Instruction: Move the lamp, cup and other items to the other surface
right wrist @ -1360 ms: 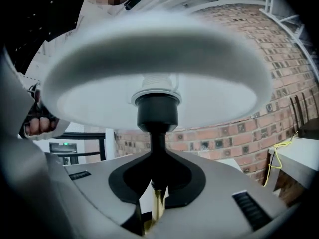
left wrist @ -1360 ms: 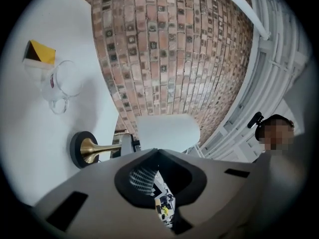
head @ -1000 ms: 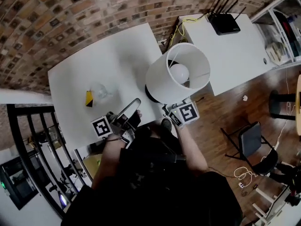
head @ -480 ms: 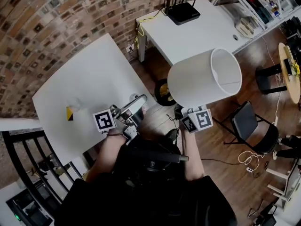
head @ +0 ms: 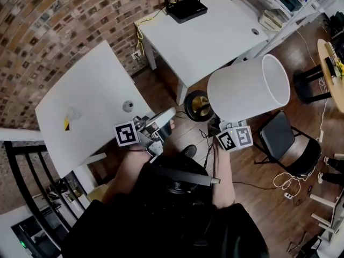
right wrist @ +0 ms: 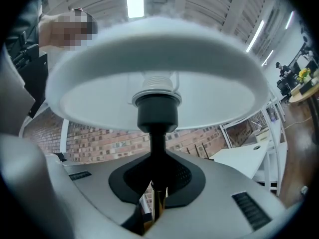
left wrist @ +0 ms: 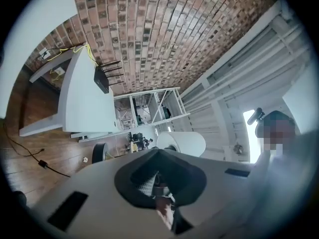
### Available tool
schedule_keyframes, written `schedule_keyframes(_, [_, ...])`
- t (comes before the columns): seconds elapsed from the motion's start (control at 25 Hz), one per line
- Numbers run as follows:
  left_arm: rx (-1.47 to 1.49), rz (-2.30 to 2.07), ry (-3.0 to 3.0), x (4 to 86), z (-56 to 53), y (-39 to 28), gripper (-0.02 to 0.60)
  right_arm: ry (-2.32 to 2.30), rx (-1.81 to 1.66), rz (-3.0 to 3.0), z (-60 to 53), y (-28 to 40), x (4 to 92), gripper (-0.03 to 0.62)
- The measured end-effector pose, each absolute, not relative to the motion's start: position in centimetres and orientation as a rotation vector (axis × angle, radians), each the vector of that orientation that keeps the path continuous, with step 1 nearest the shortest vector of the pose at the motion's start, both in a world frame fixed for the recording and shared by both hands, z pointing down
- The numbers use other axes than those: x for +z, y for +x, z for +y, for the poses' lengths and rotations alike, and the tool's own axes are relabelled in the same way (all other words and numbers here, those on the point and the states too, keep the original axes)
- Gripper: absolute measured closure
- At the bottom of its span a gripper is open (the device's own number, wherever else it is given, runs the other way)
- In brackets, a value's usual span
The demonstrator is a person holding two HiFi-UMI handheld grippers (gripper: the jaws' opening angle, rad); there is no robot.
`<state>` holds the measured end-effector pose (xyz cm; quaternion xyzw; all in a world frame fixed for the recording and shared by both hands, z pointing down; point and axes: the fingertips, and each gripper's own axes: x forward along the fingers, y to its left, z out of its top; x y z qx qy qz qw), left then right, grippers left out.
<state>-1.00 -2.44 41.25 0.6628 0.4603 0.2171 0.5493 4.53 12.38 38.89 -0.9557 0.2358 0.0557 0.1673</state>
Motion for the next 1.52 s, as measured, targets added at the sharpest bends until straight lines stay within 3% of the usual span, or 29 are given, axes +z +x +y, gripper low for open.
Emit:
schedule_keyframes(0.6, [0.647,1.226,1.529,41.1,11.8,-1.8,0.58,-2.577,0.215,0.362,32.9,2.7,38.2,0.526])
schedule_keyframes(1.52, [0.718,1.348,1.29,41.8,16.8,14.5,0.58,-2.386,0.291,0.259,38.3,15.2,34.9,0.526])
